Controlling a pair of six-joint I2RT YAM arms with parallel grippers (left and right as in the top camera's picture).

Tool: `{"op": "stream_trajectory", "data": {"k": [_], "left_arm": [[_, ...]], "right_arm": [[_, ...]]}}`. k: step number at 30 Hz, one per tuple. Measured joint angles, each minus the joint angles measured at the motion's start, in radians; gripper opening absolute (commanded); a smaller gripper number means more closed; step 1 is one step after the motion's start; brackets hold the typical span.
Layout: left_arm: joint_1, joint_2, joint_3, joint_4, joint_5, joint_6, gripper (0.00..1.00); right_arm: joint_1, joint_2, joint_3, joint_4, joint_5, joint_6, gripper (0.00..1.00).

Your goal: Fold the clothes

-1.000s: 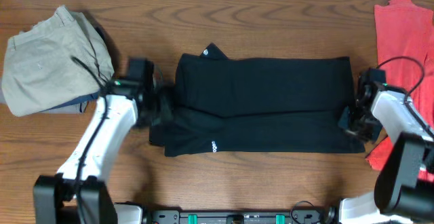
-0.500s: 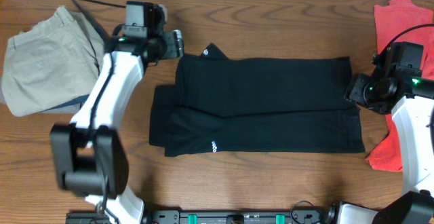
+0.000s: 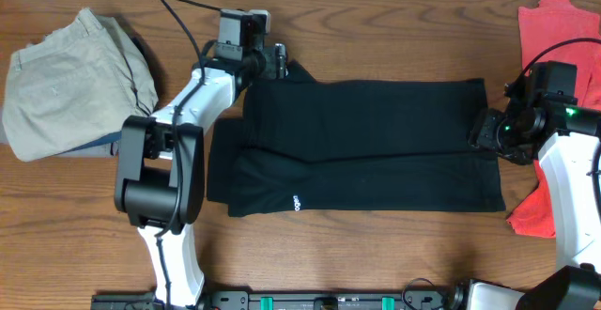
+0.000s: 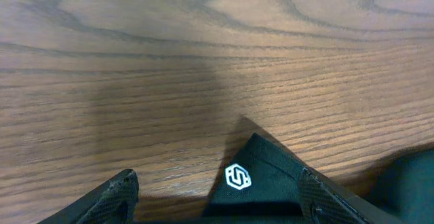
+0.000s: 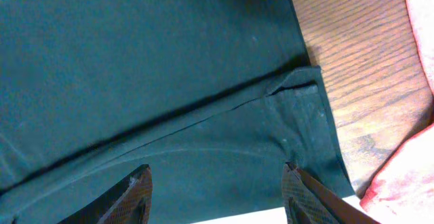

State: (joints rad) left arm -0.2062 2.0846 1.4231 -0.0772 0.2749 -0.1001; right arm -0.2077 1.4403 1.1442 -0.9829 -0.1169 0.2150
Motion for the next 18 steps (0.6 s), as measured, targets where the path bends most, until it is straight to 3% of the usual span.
{"op": "stream_trajectory", "data": {"k": [13,15,18], "left_arm": [[-0.077,0.075,0.000,0.031,0.003,0.000,0.73],[-0.084,0.090,0.000,0.037,0.006,0.001,0.66],[-0.084,0.108,0.000,0.045,0.005,0.000,0.37]], "right_arm": [[0.000,0.000,0.000,-0.024,0.000,0.000,0.59],[0.000,0.000,0.000,-0.027,0.000,0.000,0.59],[0.000,0.000,0.000,-0.027,0.000,0.000,0.59]]}}
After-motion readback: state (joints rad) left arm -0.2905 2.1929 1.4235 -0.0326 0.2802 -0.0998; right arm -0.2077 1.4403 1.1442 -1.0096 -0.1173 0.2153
